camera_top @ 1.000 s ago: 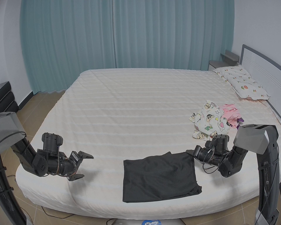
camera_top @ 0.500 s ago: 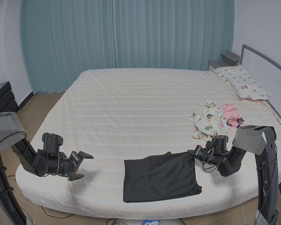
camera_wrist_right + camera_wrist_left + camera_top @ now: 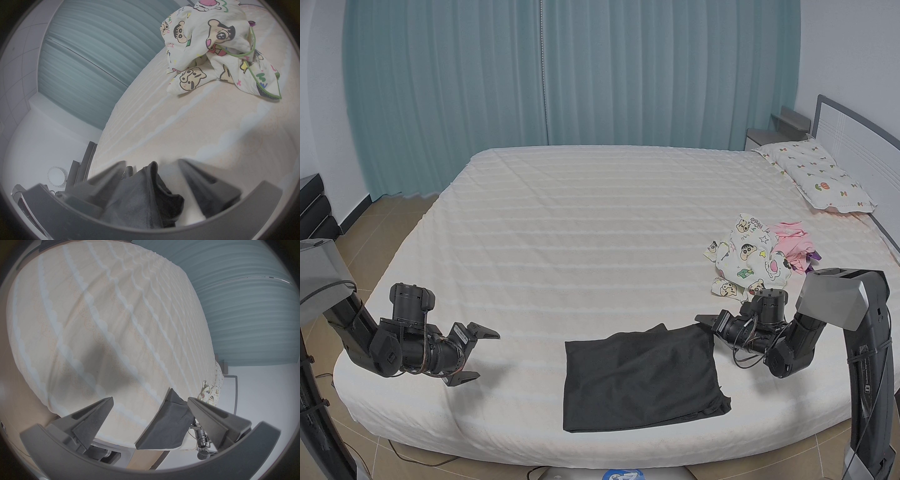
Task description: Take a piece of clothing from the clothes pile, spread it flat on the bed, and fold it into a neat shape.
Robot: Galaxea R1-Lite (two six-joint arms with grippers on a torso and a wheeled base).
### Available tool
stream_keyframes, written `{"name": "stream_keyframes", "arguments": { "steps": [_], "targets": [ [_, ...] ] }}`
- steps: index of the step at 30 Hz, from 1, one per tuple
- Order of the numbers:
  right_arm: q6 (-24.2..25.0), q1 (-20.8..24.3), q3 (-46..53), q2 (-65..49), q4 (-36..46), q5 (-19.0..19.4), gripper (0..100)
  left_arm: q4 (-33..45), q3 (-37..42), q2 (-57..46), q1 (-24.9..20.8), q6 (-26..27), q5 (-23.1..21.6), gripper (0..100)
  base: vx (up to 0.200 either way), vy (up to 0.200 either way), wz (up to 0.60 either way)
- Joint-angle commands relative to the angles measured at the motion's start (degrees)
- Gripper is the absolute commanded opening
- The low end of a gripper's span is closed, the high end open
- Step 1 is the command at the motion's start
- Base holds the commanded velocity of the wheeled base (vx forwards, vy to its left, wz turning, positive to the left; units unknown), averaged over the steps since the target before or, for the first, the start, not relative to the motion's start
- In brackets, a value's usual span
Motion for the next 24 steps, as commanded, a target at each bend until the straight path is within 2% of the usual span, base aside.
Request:
{"name": "stream_keyframes", "arguments": {
  "steps": [1, 7, 8, 9, 12, 15, 24],
  "targets": [
    [-0.3, 0.0, 2.3, -2.4, -0.2, 0.1, 100, -0.1, 0.0, 0.0, 0.0, 0.0, 0.0, 100, 0.0, 0.0, 0.0],
    [-2.8, 0.0, 10.5, -6.1, -3.0, 0.8, 100, 0.0, 0.0, 0.0, 0.0, 0.0, 0.1, 100, 0.0, 0.0, 0.0],
    [-5.4, 0.1, 15.3, -7.1, -5.8, 1.8, 100, 0.0, 0.0, 0.0, 0.0, 0.0, 0.0, 100, 0.0, 0.0, 0.0],
    [-5.4, 0.1, 15.3, -7.1, -5.8, 1.8, 100, 0.0, 0.0, 0.0, 0.0, 0.0, 0.0, 100, 0.0, 0.0, 0.0],
    [-8.9, 0.8, 26.6, -8.1, -14.5, 5.6, 100, 0.0, 0.0, 0.0, 0.0, 0.0, 0.1, 100, 0.0, 0.0, 0.0],
    [-9.6, 1.8, 32.5, -7.9, -19.8, 6.6, 100, 0.0, 0.0, 0.0, 0.0, 0.0, 0.0, 100, 0.0, 0.0, 0.0],
    [-14.0, 4.0, 38.7, -7.6, -20.9, 7.0, 100, 0.0, 0.0, 0.0, 0.0, 0.0, 0.0, 100, 0.0, 0.0, 0.0]
  ]
}}
